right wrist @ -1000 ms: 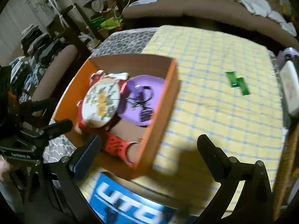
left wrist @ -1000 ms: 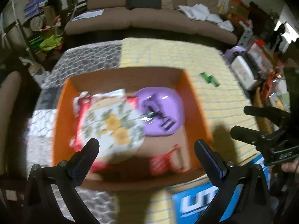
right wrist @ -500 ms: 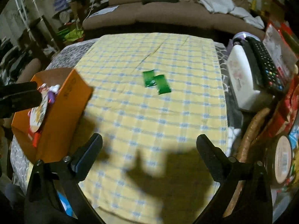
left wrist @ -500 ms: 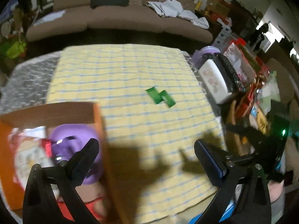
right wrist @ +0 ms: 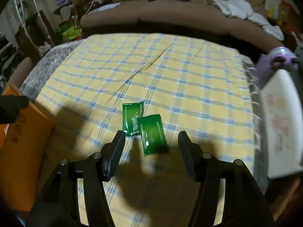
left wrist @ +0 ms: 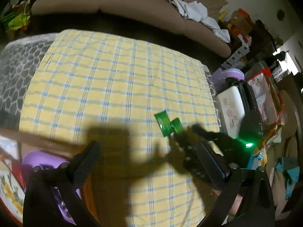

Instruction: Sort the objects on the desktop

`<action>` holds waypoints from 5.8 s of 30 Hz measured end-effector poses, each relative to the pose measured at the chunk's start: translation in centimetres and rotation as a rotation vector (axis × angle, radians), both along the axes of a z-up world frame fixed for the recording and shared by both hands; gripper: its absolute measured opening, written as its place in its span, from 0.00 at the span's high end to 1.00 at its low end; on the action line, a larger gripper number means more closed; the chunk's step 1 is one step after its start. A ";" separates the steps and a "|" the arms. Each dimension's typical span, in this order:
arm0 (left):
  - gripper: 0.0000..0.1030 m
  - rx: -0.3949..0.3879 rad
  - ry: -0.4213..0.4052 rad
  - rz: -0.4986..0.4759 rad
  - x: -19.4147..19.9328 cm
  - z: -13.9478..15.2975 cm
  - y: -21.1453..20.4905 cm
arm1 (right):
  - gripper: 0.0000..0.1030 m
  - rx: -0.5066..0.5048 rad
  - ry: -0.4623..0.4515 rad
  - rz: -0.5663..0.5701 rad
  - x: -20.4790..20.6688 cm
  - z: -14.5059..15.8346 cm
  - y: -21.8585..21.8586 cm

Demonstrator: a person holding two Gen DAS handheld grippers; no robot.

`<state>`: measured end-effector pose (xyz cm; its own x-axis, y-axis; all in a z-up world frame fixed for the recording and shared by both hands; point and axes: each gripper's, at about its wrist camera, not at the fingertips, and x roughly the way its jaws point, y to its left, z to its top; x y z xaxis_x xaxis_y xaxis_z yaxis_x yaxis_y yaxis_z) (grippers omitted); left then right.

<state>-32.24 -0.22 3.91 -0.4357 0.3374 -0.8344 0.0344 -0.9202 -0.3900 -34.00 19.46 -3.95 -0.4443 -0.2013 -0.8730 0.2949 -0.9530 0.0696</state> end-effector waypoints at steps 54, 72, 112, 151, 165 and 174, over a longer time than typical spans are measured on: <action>0.98 0.254 0.076 -0.207 17.3 4.8 -4.1 | 0.59 -0.283 -0.320 -0.361 10.2 -1.9 6.6; 0.98 0.105 0.050 -0.045 18.5 1.5 -18.1 | 0.67 0.023 -0.285 -0.302 10.6 -2.2 0.9; 0.04 -0.032 0.067 0.013 17.7 2.8 -16.8 | 0.19 -0.185 -0.070 0.128 12.4 12.0 -17.3; 0.00 -0.369 0.151 0.061 32.2 -3.6 2.0 | 0.00 0.040 0.094 -0.282 35.1 4.5 1.6; 0.00 -0.392 0.177 0.136 31.4 -3.9 1.9 | 0.00 0.051 0.116 -0.308 34.5 4.2 1.5; 0.00 -0.394 0.179 0.137 31.4 -3.9 1.8 | 0.00 0.048 0.117 -0.309 34.4 4.2 1.7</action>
<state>-0.85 1.62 -0.01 -0.6032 -0.0611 -0.7952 0.1297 -0.9913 -0.0222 0.39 21.18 0.23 -0.5754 -0.0011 -0.8179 -0.0053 -1.0000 0.0050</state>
